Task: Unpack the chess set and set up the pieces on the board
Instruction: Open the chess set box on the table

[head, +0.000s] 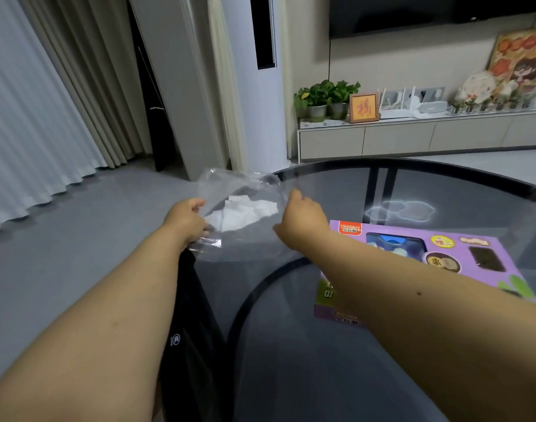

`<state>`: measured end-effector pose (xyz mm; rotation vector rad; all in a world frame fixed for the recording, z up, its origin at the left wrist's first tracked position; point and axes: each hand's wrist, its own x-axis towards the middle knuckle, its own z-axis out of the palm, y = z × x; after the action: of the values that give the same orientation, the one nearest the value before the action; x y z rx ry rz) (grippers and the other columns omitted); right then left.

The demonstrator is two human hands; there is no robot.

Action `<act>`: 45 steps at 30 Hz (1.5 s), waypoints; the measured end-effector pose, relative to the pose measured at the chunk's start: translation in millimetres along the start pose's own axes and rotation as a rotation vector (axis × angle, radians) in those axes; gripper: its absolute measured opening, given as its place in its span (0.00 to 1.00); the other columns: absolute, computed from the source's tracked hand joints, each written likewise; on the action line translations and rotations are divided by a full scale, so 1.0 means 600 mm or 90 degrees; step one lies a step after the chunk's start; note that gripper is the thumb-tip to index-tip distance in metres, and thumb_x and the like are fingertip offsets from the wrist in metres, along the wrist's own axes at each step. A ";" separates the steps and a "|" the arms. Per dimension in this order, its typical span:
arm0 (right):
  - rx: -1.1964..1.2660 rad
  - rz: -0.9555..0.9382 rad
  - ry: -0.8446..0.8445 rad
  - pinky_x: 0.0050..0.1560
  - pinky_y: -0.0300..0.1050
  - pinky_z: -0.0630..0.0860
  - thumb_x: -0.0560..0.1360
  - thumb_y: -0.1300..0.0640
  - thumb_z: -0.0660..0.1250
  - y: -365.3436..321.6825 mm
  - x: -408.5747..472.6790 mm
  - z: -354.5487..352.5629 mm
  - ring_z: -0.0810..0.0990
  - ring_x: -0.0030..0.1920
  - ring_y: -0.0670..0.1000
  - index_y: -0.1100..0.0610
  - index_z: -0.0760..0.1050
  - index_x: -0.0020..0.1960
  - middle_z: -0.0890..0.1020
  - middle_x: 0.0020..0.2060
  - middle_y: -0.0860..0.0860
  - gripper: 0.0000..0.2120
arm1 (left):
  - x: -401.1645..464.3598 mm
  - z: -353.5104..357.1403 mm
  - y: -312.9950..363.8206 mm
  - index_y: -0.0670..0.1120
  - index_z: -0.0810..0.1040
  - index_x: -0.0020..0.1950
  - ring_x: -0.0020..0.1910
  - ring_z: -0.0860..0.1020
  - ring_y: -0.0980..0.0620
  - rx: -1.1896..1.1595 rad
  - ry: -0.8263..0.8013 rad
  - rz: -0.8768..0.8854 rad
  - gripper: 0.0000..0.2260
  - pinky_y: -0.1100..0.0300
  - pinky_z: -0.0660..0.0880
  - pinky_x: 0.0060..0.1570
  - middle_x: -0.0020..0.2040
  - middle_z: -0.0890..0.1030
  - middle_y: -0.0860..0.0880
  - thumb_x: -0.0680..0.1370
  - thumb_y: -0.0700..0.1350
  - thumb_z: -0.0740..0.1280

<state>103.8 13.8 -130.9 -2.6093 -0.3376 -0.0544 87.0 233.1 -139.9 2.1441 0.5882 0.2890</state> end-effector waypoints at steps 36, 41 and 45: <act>0.069 0.404 0.023 0.59 0.47 0.68 0.78 0.51 0.58 0.331 -0.253 -0.191 0.73 0.60 0.61 0.60 0.77 0.47 0.78 0.56 0.60 0.14 | -0.331 0.236 0.098 0.39 0.77 0.53 0.52 0.77 0.43 0.082 -0.094 0.067 0.16 0.51 0.75 0.53 0.54 0.78 0.42 0.80 0.51 0.60; 0.400 0.428 0.077 0.33 0.40 0.71 0.75 0.56 0.64 0.328 -0.253 -0.192 0.74 0.33 0.49 0.54 0.69 0.34 0.77 0.42 0.54 0.11 | -0.365 0.207 0.095 0.45 0.76 0.55 0.47 0.82 0.47 -0.143 -0.107 0.009 0.11 0.52 0.79 0.46 0.51 0.82 0.45 0.81 0.51 0.61; 0.562 0.445 0.068 0.36 0.45 0.74 0.77 0.59 0.63 0.309 -0.260 -0.197 0.75 0.32 0.52 0.58 0.70 0.37 0.77 0.35 0.55 0.10 | -0.393 0.172 0.102 0.55 0.75 0.56 0.46 0.83 0.49 -0.340 -0.153 -0.040 0.06 0.51 0.80 0.43 0.46 0.85 0.50 0.81 0.51 0.61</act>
<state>1.5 -235.8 -132.6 -1.7068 0.4980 0.1606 -55.5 10.5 -151.1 1.6113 0.3850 0.1304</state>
